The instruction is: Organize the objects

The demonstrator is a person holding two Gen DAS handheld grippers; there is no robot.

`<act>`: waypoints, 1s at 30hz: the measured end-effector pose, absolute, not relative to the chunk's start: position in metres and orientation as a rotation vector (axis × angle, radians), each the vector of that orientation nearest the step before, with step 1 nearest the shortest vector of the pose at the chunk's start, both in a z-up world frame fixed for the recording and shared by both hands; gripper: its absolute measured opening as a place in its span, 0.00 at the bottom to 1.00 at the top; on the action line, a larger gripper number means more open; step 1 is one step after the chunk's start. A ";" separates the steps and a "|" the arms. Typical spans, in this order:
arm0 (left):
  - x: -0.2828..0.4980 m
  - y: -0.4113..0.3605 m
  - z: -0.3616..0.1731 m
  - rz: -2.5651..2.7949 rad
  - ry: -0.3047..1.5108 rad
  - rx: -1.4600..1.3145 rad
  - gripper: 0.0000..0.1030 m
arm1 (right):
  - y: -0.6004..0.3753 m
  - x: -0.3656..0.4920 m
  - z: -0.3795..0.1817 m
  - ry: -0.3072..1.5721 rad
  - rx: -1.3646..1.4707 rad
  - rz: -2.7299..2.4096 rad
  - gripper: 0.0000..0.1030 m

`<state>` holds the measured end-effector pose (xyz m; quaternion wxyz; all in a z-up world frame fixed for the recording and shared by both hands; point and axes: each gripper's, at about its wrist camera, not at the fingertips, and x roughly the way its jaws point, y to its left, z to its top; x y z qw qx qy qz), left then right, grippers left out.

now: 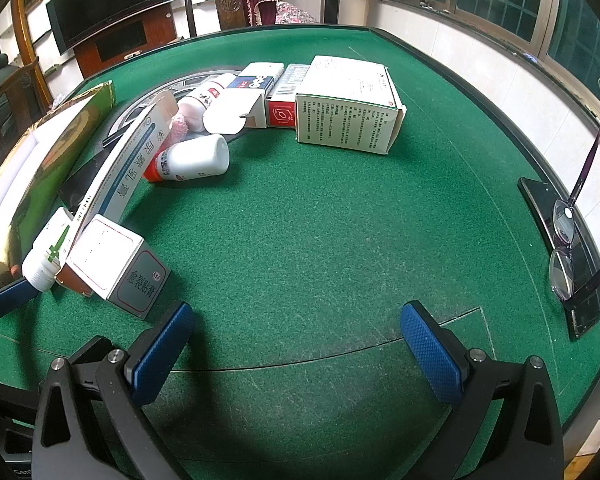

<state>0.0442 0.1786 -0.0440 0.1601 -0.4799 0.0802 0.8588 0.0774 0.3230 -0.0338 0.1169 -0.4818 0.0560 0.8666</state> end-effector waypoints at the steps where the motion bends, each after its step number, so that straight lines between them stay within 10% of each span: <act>1: 0.044 0.178 -0.044 2.454 0.229 -1.371 1.00 | 0.323 0.077 -0.034 0.164 -1.411 2.537 1.00; 30: 0.044 0.177 -0.044 2.452 0.227 -1.371 1.00 | 0.324 0.074 -0.035 0.161 -1.413 2.541 1.00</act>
